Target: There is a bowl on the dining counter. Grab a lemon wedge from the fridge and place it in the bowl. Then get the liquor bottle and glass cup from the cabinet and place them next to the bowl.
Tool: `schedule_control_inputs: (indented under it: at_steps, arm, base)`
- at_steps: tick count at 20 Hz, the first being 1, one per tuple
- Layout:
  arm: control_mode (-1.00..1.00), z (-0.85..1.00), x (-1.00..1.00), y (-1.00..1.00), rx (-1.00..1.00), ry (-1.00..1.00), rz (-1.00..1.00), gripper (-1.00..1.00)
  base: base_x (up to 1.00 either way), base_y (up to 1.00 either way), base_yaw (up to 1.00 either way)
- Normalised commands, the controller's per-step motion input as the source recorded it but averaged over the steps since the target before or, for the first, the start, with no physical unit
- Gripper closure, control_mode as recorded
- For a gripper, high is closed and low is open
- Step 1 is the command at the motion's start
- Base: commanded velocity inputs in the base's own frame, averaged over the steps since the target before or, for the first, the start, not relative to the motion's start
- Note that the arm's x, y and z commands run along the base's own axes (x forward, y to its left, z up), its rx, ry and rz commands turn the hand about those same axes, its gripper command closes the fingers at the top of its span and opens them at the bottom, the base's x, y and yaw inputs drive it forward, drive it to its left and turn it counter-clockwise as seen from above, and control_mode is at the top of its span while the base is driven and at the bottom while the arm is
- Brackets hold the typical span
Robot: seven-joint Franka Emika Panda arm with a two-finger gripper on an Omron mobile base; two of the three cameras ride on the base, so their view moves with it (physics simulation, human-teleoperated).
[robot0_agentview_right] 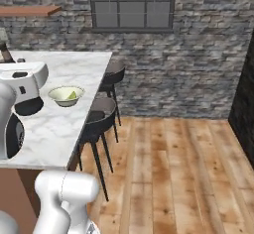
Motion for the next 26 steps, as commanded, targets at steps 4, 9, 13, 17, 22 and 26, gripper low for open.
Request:
schedule_control_inputs:
  at_steps: [4, 9, 13, 17, 22, 26]
  arm:
    - [1.00, 0.00, 0.00, 0.00, 0.00, 0.00, 0.00, 1.00]
    - [1.00, 0.00, 0.00, 0.00, 0.00, 0.00, 0.00, 1.00]
    - [1.00, 0.00, 0.00, 0.00, 0.00, 0.00, 0.00, 1.00]
    - [1.00, 0.00, 0.00, 0.00, 0.00, 0.00, 0.00, 1.00]
    - [1.00, 0.00, 0.00, 0.00, 0.00, 0.00, 0.00, 1.00]
    - [1.00, 0.00, 0.00, 0.00, 0.00, 0.00, 0.00, 1.00]
  base:
    - [0.05, -0.69, 0.28]
    - [0.01, -0.72, 0.22]
    - [0.12, -0.73, 0.29]
    - [0.20, -0.72, 0.35]
    - [0.37, -0.68, 0.45]
    - [0.59, -0.52, 0.55]
